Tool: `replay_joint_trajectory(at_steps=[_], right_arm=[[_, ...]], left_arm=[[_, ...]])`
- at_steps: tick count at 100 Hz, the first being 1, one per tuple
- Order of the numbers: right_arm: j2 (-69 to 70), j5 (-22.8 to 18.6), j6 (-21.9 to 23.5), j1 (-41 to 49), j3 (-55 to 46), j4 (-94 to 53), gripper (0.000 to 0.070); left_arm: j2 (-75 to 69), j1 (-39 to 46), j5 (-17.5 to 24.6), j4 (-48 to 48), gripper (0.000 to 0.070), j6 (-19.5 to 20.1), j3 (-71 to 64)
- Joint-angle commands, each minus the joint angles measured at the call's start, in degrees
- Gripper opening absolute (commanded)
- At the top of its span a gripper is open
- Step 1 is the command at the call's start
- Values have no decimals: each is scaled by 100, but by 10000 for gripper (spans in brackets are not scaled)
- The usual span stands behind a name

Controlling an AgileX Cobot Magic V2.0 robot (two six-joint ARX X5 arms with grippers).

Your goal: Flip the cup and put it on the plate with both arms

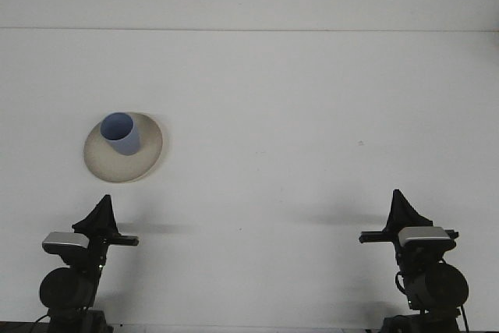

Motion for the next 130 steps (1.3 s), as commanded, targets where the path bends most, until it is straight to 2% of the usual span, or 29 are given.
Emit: replay_joint_trajectory(at_steps=[1, 21, 78, 130], right_arm=[[-251, 4, -46, -42, -122, 74, 1], [-990, 7, -46, -267, -616, 61, 1], [-979, 2, -39, -321, -1274, 916, 1], [-979, 2, -42, -321, -1274, 916, 1]], left_arm=[[-7, -15, 7, 61, 11, 4, -114], [-7, -15, 7, 61, 11, 4, -114], [-7, -15, 7, 63, 11, 4, -114], [-7, -15, 9, 63, 11, 4, -114]])
